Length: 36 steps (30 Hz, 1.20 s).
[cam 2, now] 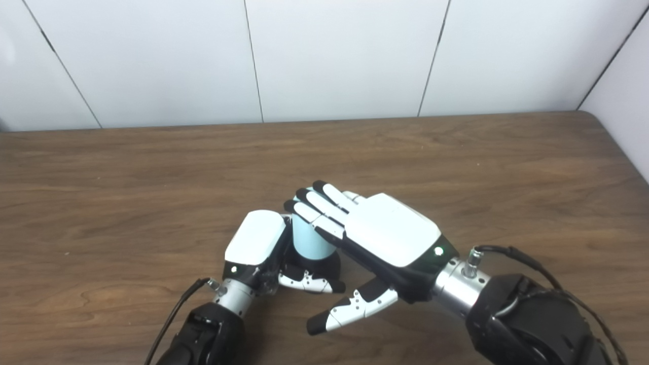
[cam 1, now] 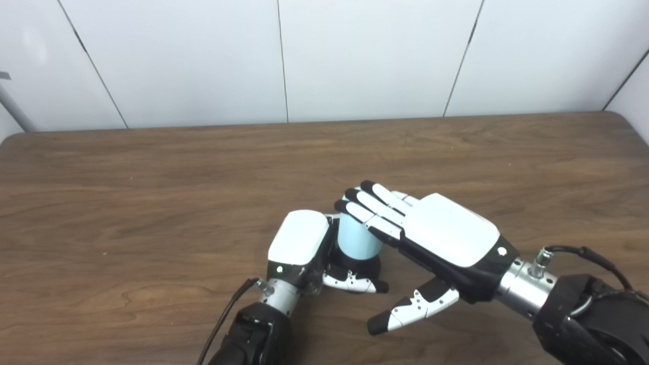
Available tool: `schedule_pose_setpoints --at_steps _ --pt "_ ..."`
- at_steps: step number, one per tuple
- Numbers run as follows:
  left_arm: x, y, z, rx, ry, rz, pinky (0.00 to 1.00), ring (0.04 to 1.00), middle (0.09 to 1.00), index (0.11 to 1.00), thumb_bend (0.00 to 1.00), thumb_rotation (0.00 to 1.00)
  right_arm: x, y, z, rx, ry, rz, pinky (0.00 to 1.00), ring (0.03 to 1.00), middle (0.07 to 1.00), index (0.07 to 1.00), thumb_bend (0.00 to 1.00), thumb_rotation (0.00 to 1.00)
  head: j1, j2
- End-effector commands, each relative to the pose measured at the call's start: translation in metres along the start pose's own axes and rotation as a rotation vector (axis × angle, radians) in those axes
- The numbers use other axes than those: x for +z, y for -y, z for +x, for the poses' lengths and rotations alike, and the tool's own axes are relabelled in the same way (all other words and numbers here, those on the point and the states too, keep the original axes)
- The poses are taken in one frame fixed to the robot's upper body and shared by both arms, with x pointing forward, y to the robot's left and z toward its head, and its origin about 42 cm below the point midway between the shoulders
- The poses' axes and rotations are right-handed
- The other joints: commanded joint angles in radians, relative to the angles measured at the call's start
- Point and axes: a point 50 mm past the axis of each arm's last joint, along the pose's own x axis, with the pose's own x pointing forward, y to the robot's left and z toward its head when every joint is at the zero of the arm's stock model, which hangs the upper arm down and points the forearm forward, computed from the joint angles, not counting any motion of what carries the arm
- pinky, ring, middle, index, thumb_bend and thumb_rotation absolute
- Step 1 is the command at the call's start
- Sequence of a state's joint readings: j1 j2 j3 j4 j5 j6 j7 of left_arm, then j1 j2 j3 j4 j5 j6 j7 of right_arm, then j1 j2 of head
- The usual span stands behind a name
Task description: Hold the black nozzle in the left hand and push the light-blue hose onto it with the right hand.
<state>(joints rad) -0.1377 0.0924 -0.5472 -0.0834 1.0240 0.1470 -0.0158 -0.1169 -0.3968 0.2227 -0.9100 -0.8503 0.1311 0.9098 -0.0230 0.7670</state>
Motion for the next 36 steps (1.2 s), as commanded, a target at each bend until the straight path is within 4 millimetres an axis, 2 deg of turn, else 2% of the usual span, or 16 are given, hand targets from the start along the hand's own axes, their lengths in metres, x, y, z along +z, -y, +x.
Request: schedule_pose_setpoints --at_steps 1,7,17,19,29,36 --pt "-0.014 0.015 -0.012 -0.109 -0.064 0.044 0.33 0.416 0.418 0.493 0.52 0.0 -0.009 -0.025 -0.003 0.202 -0.032 0.052 0.92 0.996 0.972 0.969 0.64 0.94 -0.001 0.001" --pt "-0.014 0.016 -0.012 -0.104 -0.062 0.038 0.32 0.402 0.405 0.493 0.52 0.0 -0.008 -0.028 -0.002 0.211 -0.028 0.051 0.9 0.983 0.967 0.966 0.65 0.95 -0.001 0.003" --pt "-0.016 0.015 -0.012 -0.109 -0.064 0.047 0.3 0.38 0.397 0.492 0.52 0.0 -0.004 -0.043 0.0 0.232 -0.022 0.066 0.91 1.0 0.998 0.992 0.66 1.0 -0.001 -0.001" --pt "-0.016 0.015 -0.012 -0.111 -0.064 0.045 0.32 0.404 0.408 0.496 0.52 0.0 -0.003 -0.043 0.001 0.228 -0.02 0.068 0.91 1.0 1.0 0.994 0.66 1.0 -0.002 -0.003" --pt "-0.016 0.014 -0.011 -0.107 -0.062 0.04 0.33 0.408 0.404 0.495 0.52 0.0 -0.003 -0.039 0.002 0.21 -0.019 0.069 0.92 1.0 1.0 1.0 0.66 1.0 -0.003 -0.002" --pt "-0.017 0.014 -0.011 -0.108 -0.06 0.04 0.29 0.371 0.395 0.491 0.52 0.0 -0.003 -0.02 0.0 0.15 -0.026 0.061 0.95 1.0 1.0 1.0 0.66 1.0 -0.003 -0.003"
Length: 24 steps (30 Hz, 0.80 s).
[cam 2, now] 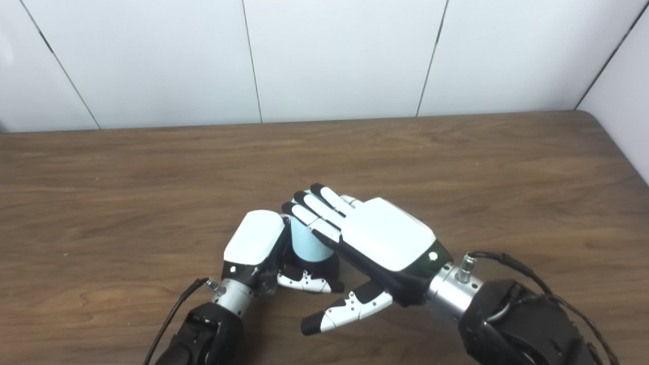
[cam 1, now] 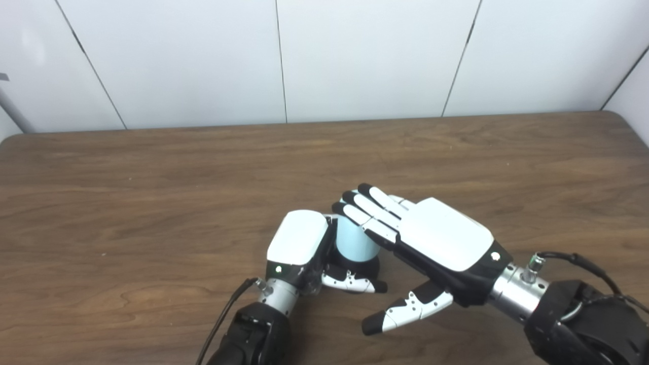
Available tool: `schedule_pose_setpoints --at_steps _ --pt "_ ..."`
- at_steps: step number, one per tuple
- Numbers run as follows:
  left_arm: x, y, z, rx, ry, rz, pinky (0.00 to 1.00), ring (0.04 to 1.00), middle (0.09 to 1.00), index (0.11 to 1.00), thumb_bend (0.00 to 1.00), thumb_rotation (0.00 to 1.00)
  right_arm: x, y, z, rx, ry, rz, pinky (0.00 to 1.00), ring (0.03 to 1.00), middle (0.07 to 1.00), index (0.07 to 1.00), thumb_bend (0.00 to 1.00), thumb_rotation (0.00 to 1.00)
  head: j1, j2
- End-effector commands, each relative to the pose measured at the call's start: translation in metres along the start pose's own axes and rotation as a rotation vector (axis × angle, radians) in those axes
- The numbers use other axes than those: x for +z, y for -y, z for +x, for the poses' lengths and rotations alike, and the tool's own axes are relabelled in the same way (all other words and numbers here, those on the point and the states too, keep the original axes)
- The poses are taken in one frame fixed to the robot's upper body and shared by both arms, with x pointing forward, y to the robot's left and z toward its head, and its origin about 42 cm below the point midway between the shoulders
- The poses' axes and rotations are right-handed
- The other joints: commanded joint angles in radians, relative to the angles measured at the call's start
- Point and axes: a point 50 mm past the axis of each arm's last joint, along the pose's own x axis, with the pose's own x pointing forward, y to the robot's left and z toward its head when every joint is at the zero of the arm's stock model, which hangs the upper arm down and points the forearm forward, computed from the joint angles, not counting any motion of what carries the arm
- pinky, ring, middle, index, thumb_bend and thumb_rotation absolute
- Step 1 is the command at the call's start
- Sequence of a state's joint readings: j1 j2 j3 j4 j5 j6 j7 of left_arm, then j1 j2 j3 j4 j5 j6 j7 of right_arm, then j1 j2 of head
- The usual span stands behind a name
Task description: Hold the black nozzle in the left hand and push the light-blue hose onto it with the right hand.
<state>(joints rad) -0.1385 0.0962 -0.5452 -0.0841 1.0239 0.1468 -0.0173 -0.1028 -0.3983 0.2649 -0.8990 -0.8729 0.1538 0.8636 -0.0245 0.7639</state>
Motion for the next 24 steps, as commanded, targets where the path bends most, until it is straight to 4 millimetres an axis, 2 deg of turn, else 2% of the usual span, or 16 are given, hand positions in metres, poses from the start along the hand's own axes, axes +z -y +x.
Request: schedule_pose_setpoints --at_steps 1,12,19,24 --pt "-0.015 0.015 -0.01 -0.106 -0.058 0.037 0.29 0.376 0.397 0.491 0.52 0.0 -0.006 -0.01 -0.003 0.145 -0.019 0.038 0.95 1.0 1.0 1.0 0.66 1.0 -0.002 0.0" --pt "-0.016 0.015 -0.009 -0.108 -0.061 0.03 0.31 0.391 0.4 0.492 0.52 0.0 -0.004 0.021 -0.004 0.056 0.009 0.011 0.95 1.0 1.0 1.0 0.66 1.0 -0.003 -0.001" --pt "-0.015 0.015 -0.009 -0.1 -0.052 0.036 0.29 0.378 0.399 0.491 0.52 0.0 -0.004 0.019 -0.005 0.068 0.003 0.009 0.93 1.0 1.0 0.992 0.67 1.0 0.0 0.003" --pt "-0.014 0.015 -0.011 -0.105 -0.059 0.036 0.29 0.374 0.397 0.491 0.52 0.0 -0.004 0.014 -0.007 0.097 -0.006 0.017 0.95 1.0 1.0 0.992 0.66 1.0 0.001 0.006"
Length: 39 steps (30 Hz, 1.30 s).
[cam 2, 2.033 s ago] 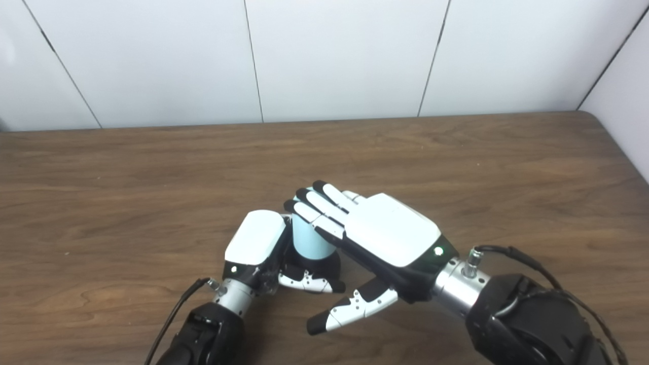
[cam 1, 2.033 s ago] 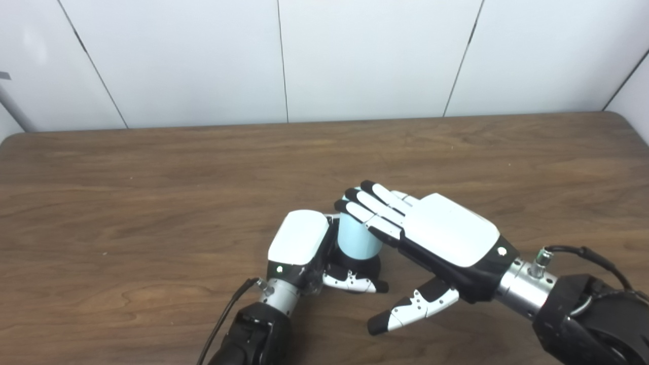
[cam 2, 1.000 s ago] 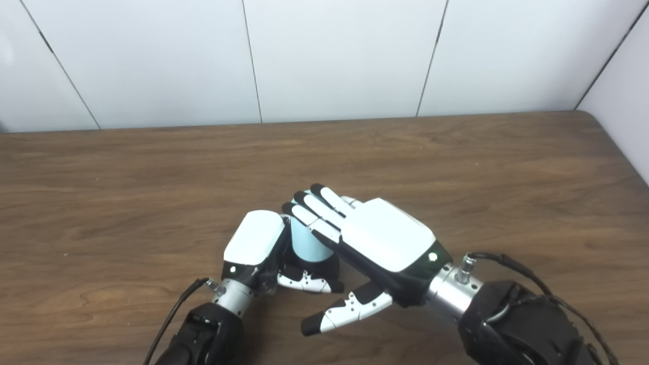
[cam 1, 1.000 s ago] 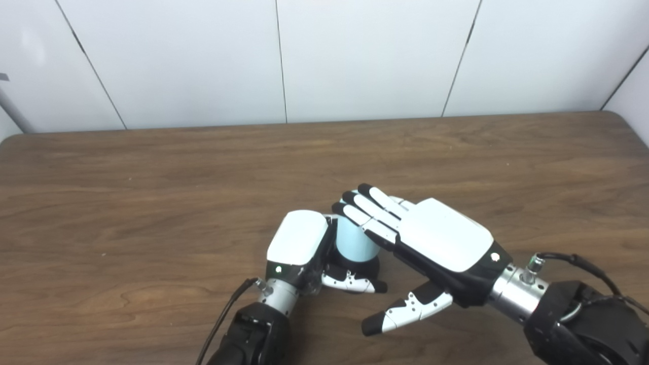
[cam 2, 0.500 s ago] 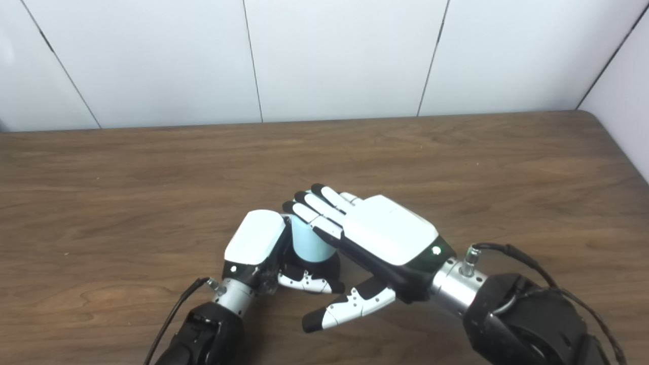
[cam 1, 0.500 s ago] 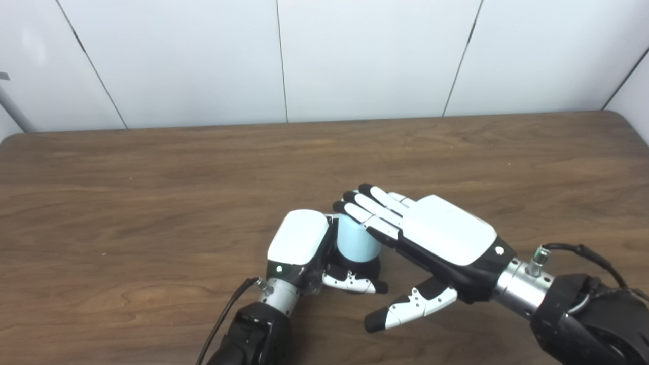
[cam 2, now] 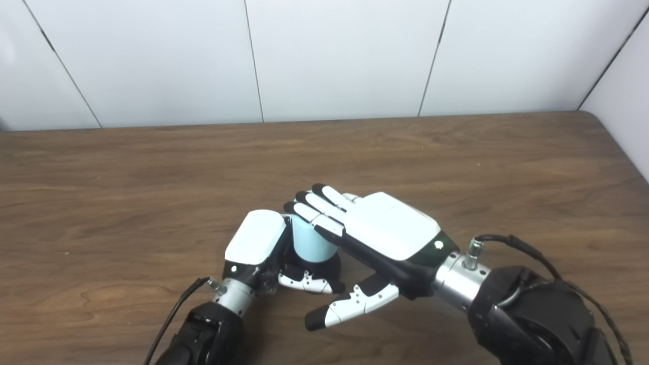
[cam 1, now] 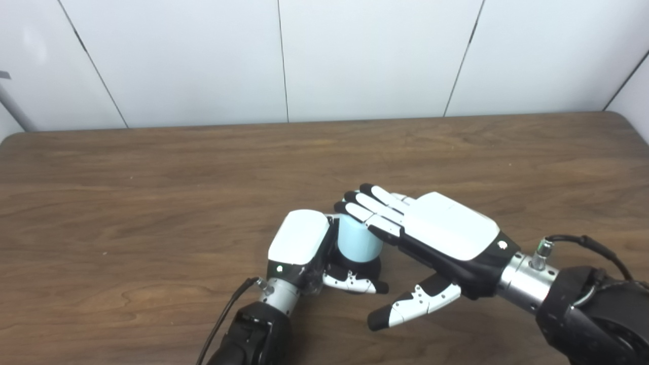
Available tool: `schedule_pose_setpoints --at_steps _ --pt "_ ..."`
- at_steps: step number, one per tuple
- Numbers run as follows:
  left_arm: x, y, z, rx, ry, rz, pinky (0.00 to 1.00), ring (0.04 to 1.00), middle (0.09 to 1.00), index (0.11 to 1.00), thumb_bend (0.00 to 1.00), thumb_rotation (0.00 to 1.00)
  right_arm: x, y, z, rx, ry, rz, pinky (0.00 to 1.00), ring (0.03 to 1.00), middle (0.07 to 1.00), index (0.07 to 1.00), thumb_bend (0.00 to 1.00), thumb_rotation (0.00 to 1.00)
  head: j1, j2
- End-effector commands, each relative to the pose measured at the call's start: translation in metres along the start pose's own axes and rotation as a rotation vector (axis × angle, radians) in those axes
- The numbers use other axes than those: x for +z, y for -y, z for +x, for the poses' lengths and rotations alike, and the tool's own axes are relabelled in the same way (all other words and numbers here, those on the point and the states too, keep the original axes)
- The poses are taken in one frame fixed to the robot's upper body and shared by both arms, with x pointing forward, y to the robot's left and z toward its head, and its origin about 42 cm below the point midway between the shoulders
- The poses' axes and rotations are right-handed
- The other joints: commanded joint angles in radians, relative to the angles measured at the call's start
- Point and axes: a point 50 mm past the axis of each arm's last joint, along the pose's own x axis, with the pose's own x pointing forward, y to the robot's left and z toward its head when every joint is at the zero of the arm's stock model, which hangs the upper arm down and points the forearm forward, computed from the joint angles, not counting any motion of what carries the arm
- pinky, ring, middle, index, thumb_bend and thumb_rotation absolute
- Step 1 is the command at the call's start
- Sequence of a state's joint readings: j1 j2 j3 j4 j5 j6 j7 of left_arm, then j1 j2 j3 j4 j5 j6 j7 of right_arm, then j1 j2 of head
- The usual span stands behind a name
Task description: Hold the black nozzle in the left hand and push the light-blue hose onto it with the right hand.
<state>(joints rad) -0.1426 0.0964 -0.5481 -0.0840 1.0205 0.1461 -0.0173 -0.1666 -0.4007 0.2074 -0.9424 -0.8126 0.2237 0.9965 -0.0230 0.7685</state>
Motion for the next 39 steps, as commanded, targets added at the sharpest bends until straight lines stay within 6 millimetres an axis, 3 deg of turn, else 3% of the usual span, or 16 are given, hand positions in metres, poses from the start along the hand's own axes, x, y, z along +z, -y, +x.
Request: schedule_pose_setpoints --at_steps 1,12,21,39 --pt "-0.015 0.015 -0.012 -0.108 -0.066 0.037 0.29 0.374 0.396 0.492 0.52 0.0 -0.001 -0.005 -0.004 0.064 -0.009 -0.009 0.95 1.0 1.0 0.994 0.66 1.0 -0.001 0.002" --pt "-0.014 0.016 -0.013 -0.112 -0.059 0.045 0.32 0.403 0.407 0.494 0.52 0.0 0.001 -0.019 -0.003 0.123 -0.023 0.02 0.94 1.0 1.0 0.987 0.66 0.99 -0.001 0.006" --pt "-0.014 0.015 -0.014 -0.116 -0.063 0.042 0.32 0.396 0.402 0.492 0.52 0.0 0.0 -0.045 0.002 0.19 -0.021 0.038 0.92 1.0 0.998 0.99 0.66 0.99 0.0 0.008" --pt "-0.013 0.014 -0.013 -0.118 -0.064 0.043 0.33 0.411 0.412 0.494 0.52 0.0 -0.003 -0.043 -0.001 0.186 -0.031 0.041 0.92 1.0 0.991 0.992 0.66 1.0 -0.004 0.013"
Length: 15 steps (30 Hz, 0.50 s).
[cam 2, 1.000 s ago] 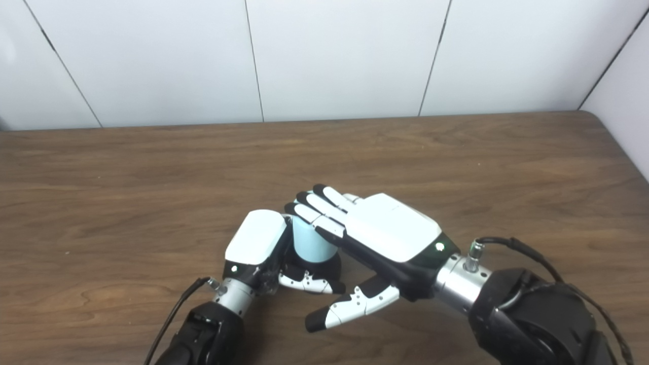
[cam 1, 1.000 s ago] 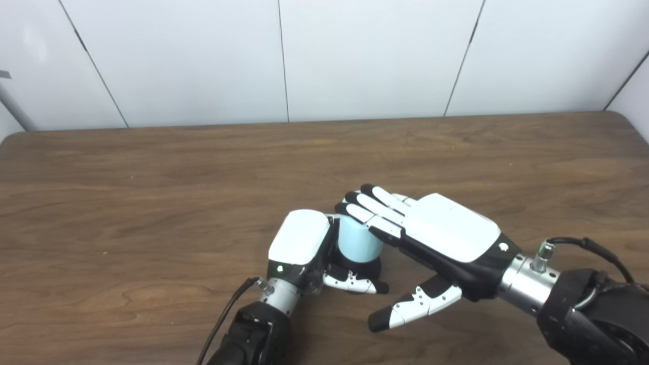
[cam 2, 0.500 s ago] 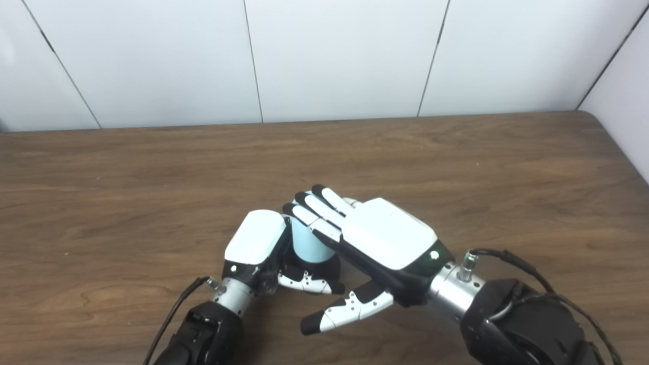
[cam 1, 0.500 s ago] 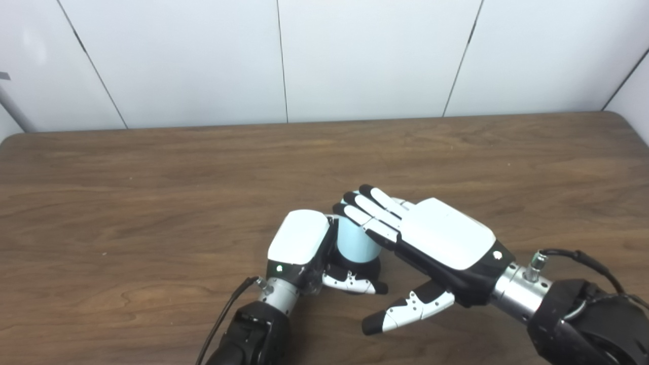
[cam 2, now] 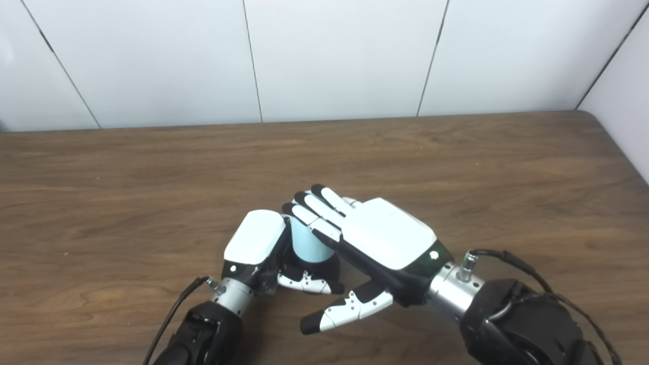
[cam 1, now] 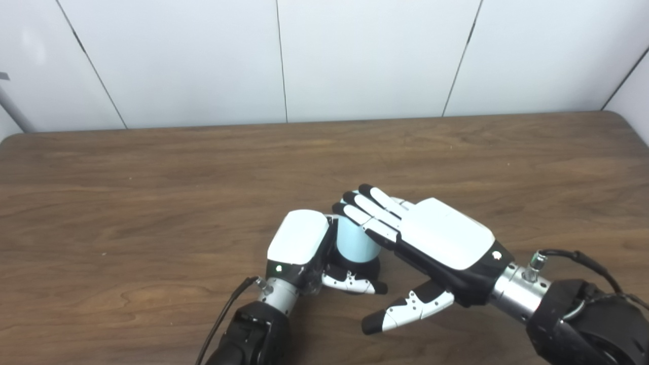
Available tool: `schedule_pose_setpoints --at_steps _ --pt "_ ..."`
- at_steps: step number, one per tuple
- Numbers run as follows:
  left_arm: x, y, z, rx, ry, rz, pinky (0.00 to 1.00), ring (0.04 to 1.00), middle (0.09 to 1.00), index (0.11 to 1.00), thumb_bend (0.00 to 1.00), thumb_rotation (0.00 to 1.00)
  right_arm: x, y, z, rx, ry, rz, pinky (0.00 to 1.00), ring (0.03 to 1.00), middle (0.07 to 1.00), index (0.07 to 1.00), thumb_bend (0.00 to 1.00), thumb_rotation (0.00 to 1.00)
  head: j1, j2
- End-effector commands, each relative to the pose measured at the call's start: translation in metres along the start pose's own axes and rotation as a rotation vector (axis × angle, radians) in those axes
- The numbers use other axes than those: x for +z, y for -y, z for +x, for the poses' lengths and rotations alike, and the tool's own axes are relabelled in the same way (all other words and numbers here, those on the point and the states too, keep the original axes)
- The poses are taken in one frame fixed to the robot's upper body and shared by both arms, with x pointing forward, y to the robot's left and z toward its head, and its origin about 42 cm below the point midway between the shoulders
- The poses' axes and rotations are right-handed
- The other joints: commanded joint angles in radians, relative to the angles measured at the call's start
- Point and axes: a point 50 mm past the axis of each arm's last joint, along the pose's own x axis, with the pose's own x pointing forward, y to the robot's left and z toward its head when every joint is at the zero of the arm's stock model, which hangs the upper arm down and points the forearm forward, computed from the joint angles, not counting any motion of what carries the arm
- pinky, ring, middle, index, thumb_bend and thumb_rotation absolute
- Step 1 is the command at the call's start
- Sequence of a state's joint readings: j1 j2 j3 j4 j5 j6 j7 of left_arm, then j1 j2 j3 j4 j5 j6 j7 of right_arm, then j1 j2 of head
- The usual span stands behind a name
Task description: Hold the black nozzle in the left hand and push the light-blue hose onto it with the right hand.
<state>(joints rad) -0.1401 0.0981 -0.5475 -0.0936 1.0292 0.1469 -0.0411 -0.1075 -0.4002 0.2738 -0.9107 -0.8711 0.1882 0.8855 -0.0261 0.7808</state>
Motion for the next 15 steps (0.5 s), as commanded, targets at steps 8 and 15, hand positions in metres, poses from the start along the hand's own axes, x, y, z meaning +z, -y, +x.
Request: schedule_pose_setpoints --at_steps 8,15 --pt "-0.013 0.015 -0.011 -0.096 -0.06 0.034 0.32 0.399 0.402 0.494 0.52 0.0 -0.005 -0.036 -0.003 0.264 -0.029 0.064 0.91 0.995 0.978 0.977 0.67 0.97 0.0 0.002" --pt "-0.014 0.015 -0.011 -0.099 -0.065 0.031 0.31 0.392 0.4 0.493 0.52 0.0 -0.005 -0.04 0.0 0.262 -0.032 0.072 0.92 1.0 0.988 0.987 0.66 0.95 -0.003 0.001"
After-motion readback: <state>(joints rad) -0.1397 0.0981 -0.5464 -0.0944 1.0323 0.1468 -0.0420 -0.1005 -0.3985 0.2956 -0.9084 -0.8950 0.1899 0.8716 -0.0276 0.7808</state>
